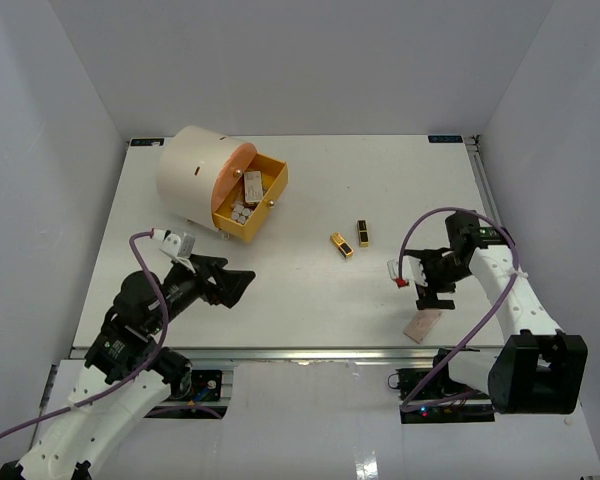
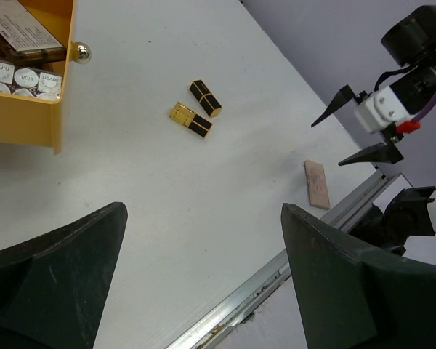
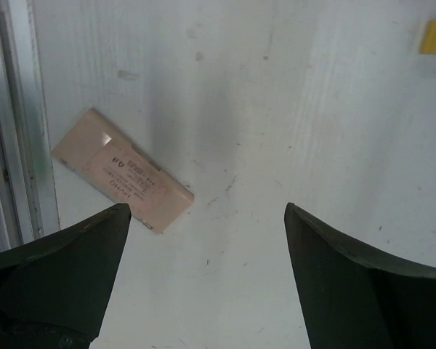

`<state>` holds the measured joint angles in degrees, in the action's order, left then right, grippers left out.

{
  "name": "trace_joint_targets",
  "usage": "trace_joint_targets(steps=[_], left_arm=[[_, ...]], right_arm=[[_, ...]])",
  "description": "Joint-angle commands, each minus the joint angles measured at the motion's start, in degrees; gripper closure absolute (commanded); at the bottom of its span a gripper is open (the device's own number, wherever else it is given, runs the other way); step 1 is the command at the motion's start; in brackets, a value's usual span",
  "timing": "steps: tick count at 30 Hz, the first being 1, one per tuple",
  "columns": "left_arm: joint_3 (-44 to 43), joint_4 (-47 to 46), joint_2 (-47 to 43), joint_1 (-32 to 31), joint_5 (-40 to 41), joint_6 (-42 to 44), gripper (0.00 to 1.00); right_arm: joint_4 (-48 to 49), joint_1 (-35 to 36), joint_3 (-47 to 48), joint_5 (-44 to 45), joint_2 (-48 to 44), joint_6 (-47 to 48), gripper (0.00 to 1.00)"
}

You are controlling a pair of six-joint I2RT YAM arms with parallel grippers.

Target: Organize the makeup

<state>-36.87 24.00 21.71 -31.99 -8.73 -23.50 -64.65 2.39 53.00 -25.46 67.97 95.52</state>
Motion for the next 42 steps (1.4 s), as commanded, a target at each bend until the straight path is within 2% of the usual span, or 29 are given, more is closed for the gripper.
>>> trace_joint_targets(steps=[1,4,7,20,24,29,34,36,38,42], left_arm=[[0.19,0.1,-2.32,0.17,-1.21,-0.04,0.02],[0.61,0.11,-2.71,0.17,-0.96,-0.2,0.02],[0.92,-0.01,-2.15,0.17,-0.89,-0.53,0.02],[1.63,0.35,-2.89,0.17,-0.32,-1.38,0.02],[1.71,0.35,-2.81,0.17,-0.39,-1.79,0.02],[1.62,0.35,-3.08,0.17,-0.4,-2.34,0.02],[1.24,0.96,-3.76,0.17,-0.12,-2.48,0.02],[0.9,1.25,-3.97,0.17,0.05,-2.51,0.02],[0.09,2.06,-4.27,0.17,0.78,-2.51,0.02],[-1.54,3.54,-4.88,0.17,2.82,-2.35,0.02]], right_arm=[[-3.81,-0.1,-4.56,9.27,-2.92,22.71,0.07],[-1.05,-0.12,-9.42,12.99,-3.49,26.8,0.07],[1.13,0.63,-12.33,13.16,-3.42,29.59,0.06],[12.59,8.19,-19.22,16.17,2.09,22.58,0.0],[14.42,9.13,-20.35,16.16,2.94,21.26,0.16],[13.49,9.13,-18.64,15.17,4.01,19.95,0.49],[12.09,9.13,-17.06,11.76,2.71,18.26,0.66],[10.77,9.14,-15.12,8.75,2.05,16.88,0.71],[8.26,9.76,-9.22,4.39,1.33,14.18,0.72],[8.75,16.27,4.62,-1.74,1.5,1.63,0.73]])
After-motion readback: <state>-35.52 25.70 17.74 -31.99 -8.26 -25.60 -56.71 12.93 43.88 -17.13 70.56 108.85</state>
